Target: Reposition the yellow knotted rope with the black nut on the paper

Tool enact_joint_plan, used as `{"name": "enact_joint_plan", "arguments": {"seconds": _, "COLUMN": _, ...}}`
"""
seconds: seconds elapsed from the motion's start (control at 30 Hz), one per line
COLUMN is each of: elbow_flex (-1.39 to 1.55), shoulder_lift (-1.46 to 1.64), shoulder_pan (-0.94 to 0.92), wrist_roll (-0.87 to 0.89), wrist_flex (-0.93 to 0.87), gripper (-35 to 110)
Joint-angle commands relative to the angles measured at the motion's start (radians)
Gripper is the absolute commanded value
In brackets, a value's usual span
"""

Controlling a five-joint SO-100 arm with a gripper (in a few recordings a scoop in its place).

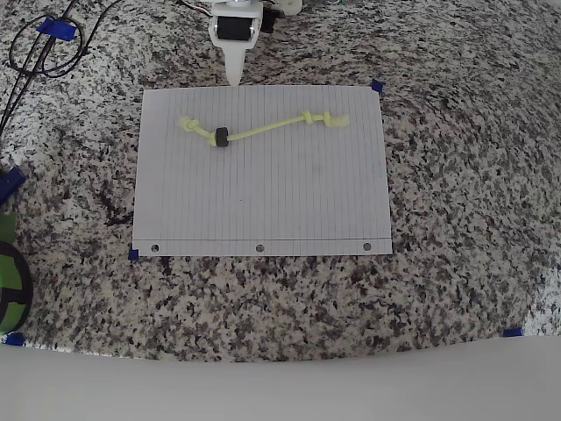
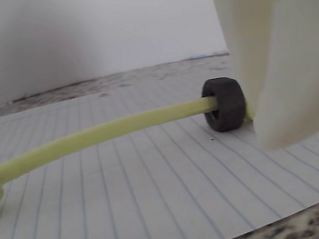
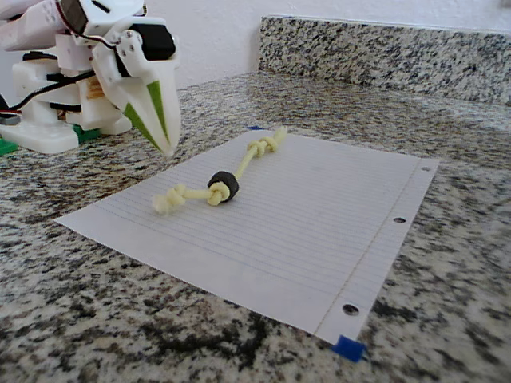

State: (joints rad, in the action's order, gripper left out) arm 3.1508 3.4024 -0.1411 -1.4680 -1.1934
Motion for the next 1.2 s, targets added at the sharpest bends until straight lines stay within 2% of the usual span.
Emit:
{"name": "enact_joint_plan", "arguments": {"seconds": 0.0, "elbow_flex": 0.006, "shoulder_lift": 0.006, "shoulder_pan": 0.031, "wrist_roll": 0.002, "wrist_flex": 0.003, "gripper": 0}}
{"name": "enact_joint_plan", "arguments": {"seconds": 1.17, "elbow_flex": 0.006, "shoulder_lift": 0.006, "shoulder_pan": 0.037, "wrist_roll": -0.003, "wrist_flex": 0.003, "gripper": 0}}
